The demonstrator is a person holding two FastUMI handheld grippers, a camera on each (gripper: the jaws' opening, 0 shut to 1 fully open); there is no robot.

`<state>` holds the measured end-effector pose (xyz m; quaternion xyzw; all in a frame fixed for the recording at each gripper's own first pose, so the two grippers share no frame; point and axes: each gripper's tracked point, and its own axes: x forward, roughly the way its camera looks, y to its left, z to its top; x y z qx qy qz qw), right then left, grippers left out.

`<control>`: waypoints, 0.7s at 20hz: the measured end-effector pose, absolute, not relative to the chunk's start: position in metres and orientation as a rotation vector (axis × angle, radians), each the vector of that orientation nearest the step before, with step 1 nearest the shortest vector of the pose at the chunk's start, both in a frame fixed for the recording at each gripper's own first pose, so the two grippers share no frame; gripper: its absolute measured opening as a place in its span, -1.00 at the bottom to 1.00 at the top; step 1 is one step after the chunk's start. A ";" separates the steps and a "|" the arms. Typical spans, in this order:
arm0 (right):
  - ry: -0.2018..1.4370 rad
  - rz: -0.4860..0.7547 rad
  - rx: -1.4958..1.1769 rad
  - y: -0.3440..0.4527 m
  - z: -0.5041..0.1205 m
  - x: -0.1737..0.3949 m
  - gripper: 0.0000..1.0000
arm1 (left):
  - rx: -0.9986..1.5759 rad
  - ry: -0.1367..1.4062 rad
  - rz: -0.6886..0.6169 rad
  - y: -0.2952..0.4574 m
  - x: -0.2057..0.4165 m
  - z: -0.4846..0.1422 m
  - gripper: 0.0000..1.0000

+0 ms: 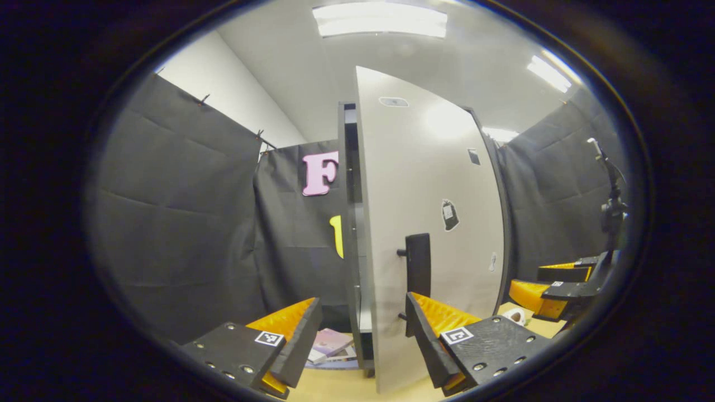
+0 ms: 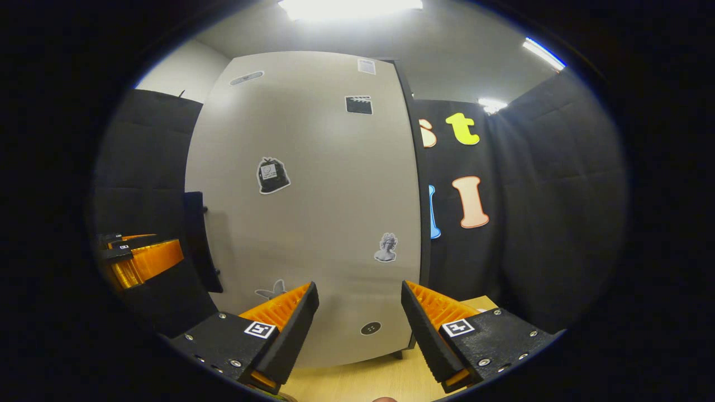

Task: Open the cabinet door with the right hand, grasp the bottle in the cabinet with the left hand and place it on the coaster, then close the cabinet door with the right hand.

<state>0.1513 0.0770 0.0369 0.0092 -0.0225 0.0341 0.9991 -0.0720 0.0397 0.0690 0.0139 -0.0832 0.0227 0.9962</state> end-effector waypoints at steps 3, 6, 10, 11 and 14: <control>-0.069 0.034 -0.021 0.071 0.046 0.153 0.84 | 0.049 -0.192 0.037 0.019 -0.074 0.077 0.64; -0.079 0.043 -0.012 0.078 0.051 0.152 0.84 | 0.015 -0.180 0.001 -0.003 -0.075 0.071 0.72; -0.084 0.040 -0.045 0.084 0.060 0.142 0.84 | 0.015 -0.196 -0.023 -0.017 -0.076 0.069 0.71; -0.087 0.056 -0.036 0.089 0.063 0.139 0.84 | 0.004 -0.191 -0.020 -0.017 -0.074 0.067 0.58; -0.129 0.067 -0.010 0.096 0.074 0.128 0.84 | 0.001 -0.183 -0.007 -0.018 -0.072 0.064 0.72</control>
